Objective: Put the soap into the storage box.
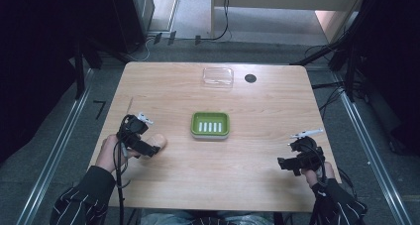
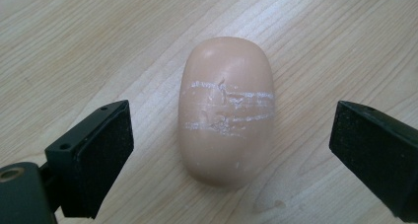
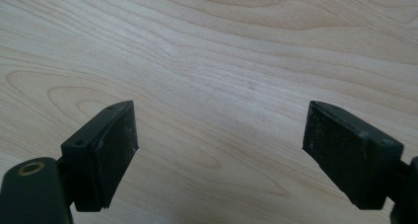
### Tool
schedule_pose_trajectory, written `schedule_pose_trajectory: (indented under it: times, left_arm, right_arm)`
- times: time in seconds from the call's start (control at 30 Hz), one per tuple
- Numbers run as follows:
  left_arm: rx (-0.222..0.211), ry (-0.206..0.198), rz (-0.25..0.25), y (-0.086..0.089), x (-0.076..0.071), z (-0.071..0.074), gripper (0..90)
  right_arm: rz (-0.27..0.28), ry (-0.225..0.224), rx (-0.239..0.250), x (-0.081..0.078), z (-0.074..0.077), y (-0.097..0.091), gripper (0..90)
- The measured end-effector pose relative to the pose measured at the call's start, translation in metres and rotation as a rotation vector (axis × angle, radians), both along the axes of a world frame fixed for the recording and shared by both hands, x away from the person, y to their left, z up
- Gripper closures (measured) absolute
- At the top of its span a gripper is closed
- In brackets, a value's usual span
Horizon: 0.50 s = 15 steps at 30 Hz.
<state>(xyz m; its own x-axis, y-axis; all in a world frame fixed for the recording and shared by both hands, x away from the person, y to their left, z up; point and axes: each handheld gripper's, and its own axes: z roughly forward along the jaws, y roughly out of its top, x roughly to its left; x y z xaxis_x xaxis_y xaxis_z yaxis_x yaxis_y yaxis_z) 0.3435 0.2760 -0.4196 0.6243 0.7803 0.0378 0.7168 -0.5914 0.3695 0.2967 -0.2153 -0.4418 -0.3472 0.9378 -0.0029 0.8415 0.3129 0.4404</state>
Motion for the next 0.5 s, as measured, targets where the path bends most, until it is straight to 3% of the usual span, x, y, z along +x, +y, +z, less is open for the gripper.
schedule_pose_trajectory:
  times: [0.5]
  left_arm:
    - [0.02,0.045,-0.022,-0.007,0.011,-0.009,4.0]
  right_arm:
    - [0.0,0.0,0.001,0.0,0.0,0.0,14.2]
